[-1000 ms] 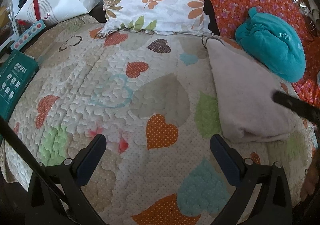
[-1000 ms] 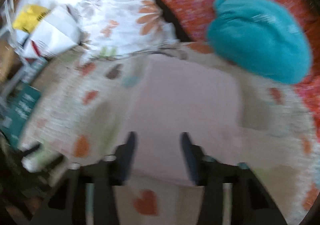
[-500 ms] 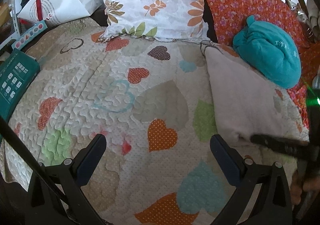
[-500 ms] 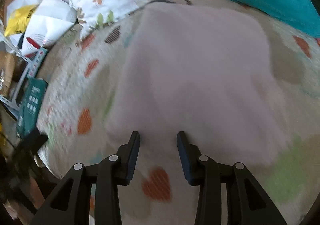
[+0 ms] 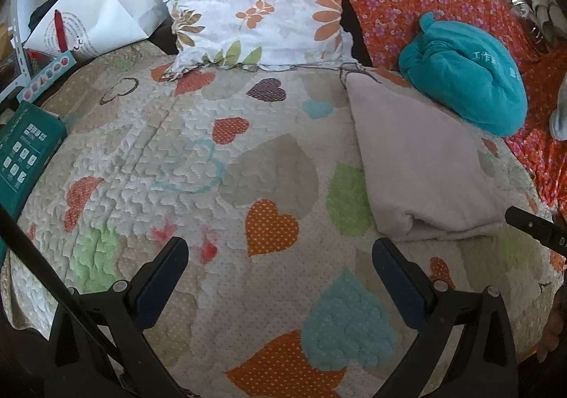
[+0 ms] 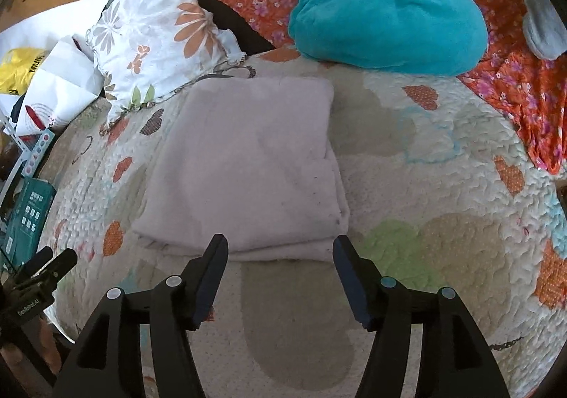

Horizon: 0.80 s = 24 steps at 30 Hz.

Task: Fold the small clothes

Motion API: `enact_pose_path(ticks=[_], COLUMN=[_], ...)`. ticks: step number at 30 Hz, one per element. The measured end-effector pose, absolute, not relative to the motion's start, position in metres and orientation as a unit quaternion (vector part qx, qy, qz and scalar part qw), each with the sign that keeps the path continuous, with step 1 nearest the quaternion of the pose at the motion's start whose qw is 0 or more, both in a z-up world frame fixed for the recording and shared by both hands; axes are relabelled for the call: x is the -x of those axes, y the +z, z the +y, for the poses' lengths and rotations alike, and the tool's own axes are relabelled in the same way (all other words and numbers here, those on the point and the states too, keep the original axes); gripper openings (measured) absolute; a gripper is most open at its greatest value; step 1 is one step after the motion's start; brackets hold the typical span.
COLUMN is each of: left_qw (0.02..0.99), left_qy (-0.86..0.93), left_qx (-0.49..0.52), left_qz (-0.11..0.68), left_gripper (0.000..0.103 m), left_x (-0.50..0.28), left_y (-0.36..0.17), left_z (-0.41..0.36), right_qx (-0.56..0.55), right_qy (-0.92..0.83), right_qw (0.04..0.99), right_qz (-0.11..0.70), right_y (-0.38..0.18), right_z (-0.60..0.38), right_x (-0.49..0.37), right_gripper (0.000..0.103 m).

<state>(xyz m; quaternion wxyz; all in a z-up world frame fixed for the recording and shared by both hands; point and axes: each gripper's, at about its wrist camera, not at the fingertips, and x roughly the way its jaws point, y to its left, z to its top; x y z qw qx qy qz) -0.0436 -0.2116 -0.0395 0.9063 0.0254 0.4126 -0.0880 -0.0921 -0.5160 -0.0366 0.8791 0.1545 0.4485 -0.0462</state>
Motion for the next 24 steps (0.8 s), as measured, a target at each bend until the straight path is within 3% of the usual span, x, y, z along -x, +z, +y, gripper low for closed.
enact_pose_path(ticks=[24], left_qw=[0.886], left_qy=[-0.069], left_qx=[-0.015], left_qz=[0.458], left_gripper=[0.103], left_x=[0.025], left_y=[-0.059], left_z=[-0.208], right_qx=[0.014], right_qy=[-0.017], right_qw=[0.896], right_qz=[0.443], right_y=[-0.038], right_z=[-0.443], right_x=[0.084], right_gripper=[0.076])
